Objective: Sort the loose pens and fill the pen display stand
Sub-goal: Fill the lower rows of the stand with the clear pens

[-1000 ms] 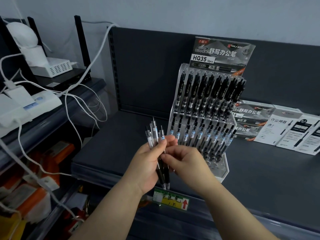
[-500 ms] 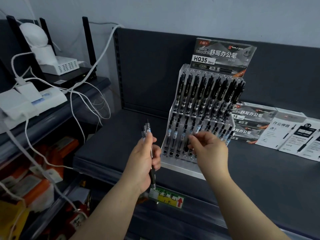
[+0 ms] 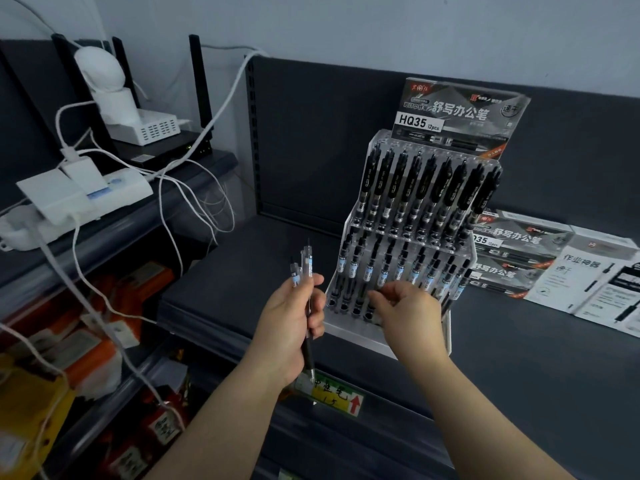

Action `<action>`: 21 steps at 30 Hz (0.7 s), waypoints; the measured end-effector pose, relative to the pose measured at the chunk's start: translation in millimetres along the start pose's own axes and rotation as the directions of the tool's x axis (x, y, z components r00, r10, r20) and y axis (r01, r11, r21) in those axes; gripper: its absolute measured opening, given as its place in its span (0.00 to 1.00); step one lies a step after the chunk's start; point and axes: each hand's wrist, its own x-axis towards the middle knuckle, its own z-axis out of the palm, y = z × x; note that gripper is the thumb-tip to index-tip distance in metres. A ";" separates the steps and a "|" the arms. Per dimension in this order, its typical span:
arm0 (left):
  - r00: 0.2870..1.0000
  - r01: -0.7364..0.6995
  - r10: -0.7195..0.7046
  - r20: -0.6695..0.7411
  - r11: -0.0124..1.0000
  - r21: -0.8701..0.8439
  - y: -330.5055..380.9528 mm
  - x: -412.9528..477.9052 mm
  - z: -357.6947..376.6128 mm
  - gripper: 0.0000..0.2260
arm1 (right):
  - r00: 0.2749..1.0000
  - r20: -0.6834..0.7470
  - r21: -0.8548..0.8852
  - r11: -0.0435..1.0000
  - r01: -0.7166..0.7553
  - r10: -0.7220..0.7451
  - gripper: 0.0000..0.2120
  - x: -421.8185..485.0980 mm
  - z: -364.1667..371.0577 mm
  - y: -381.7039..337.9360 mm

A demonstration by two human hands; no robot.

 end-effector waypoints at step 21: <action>0.966 -0.092 0.067 0.248 0.992 0.091 -16.2 -10.8 37.2 0.15 | 0.889 0.439 0.491 0.863 -0.121 -0.126 0.06 -24.3 -40.4 -17.4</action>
